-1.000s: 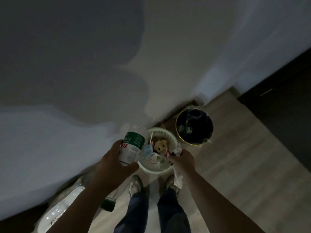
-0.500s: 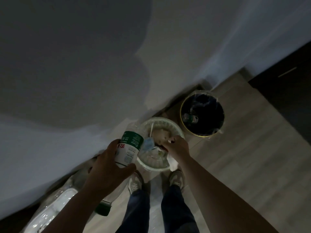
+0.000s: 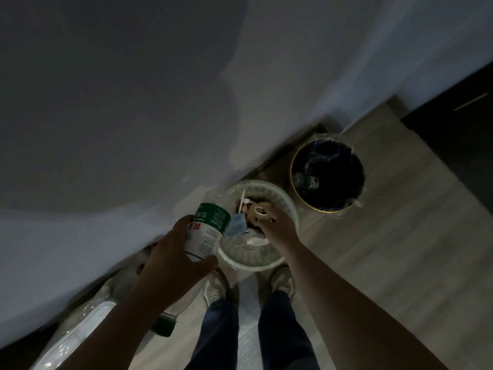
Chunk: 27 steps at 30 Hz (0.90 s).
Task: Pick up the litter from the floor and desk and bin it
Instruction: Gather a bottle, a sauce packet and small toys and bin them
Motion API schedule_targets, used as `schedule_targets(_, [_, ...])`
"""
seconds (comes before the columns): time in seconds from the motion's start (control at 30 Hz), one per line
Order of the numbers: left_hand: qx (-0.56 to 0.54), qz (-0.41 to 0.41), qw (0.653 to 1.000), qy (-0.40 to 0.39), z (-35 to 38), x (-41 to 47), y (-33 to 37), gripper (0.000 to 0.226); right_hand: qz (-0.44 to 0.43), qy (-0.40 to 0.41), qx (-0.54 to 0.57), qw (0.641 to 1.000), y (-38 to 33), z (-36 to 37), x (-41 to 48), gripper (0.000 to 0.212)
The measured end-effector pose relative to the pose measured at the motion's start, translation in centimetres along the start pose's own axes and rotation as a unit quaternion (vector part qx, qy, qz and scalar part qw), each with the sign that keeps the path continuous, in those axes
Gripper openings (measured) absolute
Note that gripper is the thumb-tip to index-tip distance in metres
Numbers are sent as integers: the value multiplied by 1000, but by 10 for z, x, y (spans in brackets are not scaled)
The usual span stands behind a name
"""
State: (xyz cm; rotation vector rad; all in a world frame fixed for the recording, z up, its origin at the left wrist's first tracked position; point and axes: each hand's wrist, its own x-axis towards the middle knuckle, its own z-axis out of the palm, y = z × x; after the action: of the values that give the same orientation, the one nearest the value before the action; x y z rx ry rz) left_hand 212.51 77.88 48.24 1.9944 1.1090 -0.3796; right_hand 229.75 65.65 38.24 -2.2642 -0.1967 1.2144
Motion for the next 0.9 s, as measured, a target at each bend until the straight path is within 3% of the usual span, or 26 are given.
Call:
schedule_targets(0.17, [13,4,1000,1,4,19,9,83,35,-12,-44,998,22,-15,-2,33])
schedule_targets(0.37, [16,35,998,-41,27,46,42,86,69,19,-4,997,57,-52,-18,29])
schedule_targets(0.7, [131,76,978,-144,102,121,192,97,148,51,97,983,110,-115,-38,32])
schedule_targets(0.9, [245,166,944,-146,111,128,239,73,145,78,110,980,126,-137,-39,31])
